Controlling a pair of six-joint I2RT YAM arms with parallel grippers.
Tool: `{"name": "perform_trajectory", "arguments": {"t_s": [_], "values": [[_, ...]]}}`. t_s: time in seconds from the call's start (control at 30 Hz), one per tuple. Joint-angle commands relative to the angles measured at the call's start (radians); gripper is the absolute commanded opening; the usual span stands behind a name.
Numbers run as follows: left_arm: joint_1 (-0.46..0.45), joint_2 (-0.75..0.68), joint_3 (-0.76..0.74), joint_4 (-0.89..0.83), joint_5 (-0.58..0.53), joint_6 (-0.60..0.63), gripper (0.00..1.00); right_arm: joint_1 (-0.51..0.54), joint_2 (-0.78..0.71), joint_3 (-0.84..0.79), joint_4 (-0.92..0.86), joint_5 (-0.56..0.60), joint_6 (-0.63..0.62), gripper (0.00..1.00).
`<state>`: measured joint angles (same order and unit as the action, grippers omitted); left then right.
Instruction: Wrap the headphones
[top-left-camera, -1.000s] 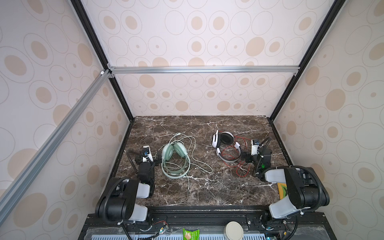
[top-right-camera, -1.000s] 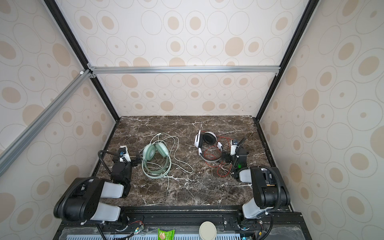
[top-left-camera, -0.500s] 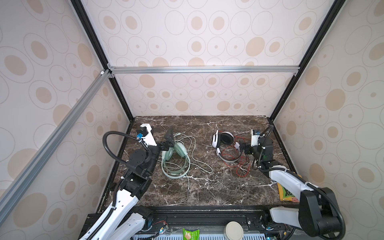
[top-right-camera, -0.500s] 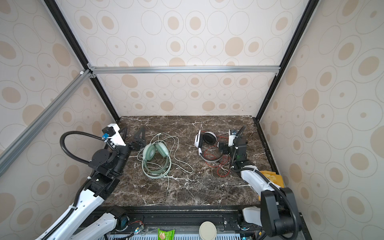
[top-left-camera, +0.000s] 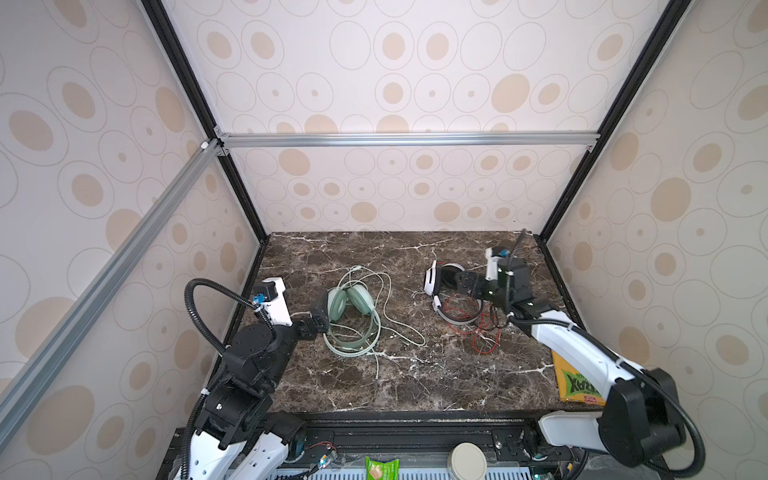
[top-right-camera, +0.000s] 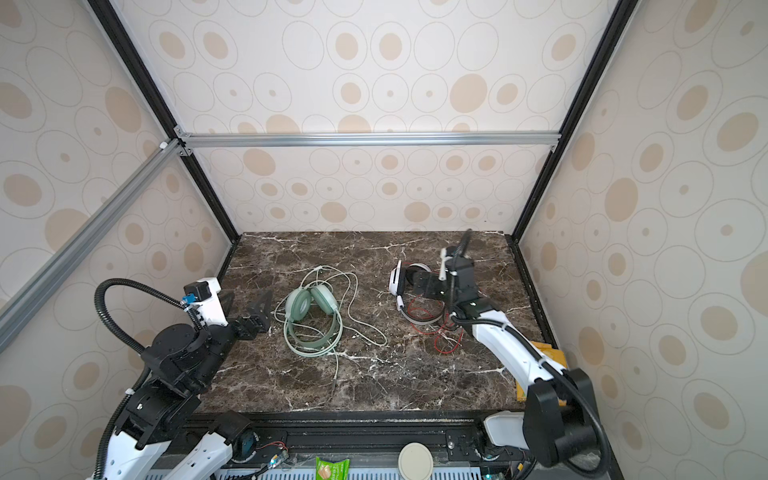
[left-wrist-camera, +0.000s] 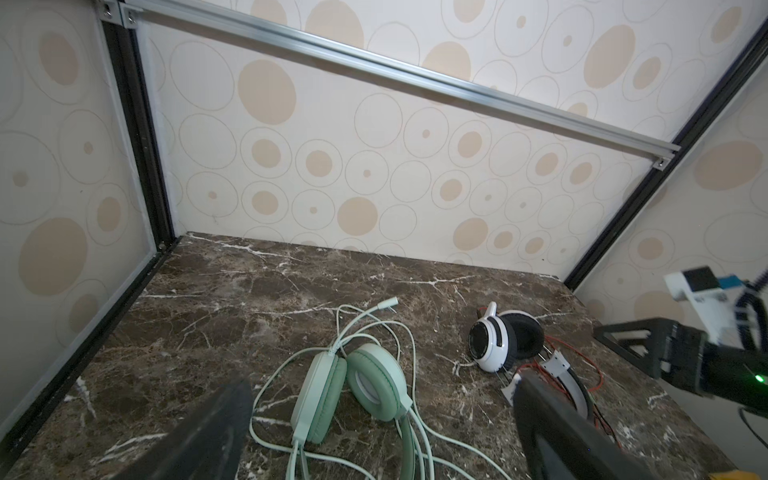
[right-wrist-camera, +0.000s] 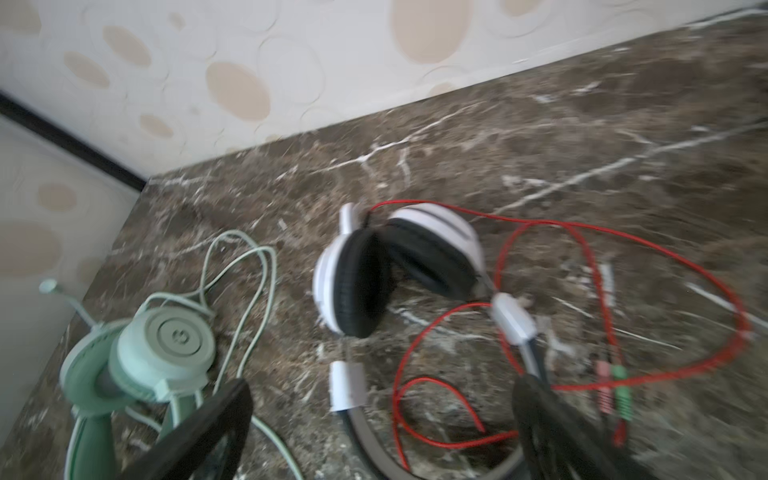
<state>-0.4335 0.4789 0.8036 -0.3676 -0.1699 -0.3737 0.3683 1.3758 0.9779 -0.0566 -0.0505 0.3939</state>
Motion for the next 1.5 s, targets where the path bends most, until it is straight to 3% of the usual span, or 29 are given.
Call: {"name": "perform_trajectory", "arguments": {"t_s": [0.0,0.13,0.27,0.43,0.57,0.8,1.03,1.27,1.47], "values": [[0.003,-0.017,0.05,-0.128,0.075,-0.011,0.98,0.144,0.154,0.151,-0.075,-0.079,-0.078,0.99],[0.003,-0.039,0.045,-0.181,0.103,-0.028,0.98,0.287,0.397,0.37,-0.124,-0.171,-0.11,0.93],[0.003,-0.076,0.006,-0.18,0.113,-0.064,0.98,0.382,0.586,0.553,-0.172,-0.169,-0.112,0.88],[0.004,-0.164,-0.085,-0.106,0.145,-0.071,0.98,0.433,0.743,0.738,-0.243,-0.13,-0.158,0.88],[0.003,-0.221,-0.11,-0.101,0.086,-0.076,0.98,0.436,0.834,0.873,-0.331,-0.099,-0.187,0.89],[0.003,-0.263,-0.12,-0.116,0.018,-0.094,0.98,0.436,0.936,1.014,-0.385,-0.073,-0.23,0.89],[0.003,-0.275,-0.126,-0.114,0.007,-0.092,0.98,0.447,0.973,1.036,-0.361,-0.051,-0.235,0.87],[0.003,-0.259,-0.128,-0.11,0.007,-0.088,0.98,0.465,0.972,1.034,-0.356,0.017,-0.274,0.88],[0.003,-0.229,-0.122,-0.093,0.028,-0.062,0.98,0.466,0.873,0.967,-0.3,0.032,-0.248,0.91]]}}
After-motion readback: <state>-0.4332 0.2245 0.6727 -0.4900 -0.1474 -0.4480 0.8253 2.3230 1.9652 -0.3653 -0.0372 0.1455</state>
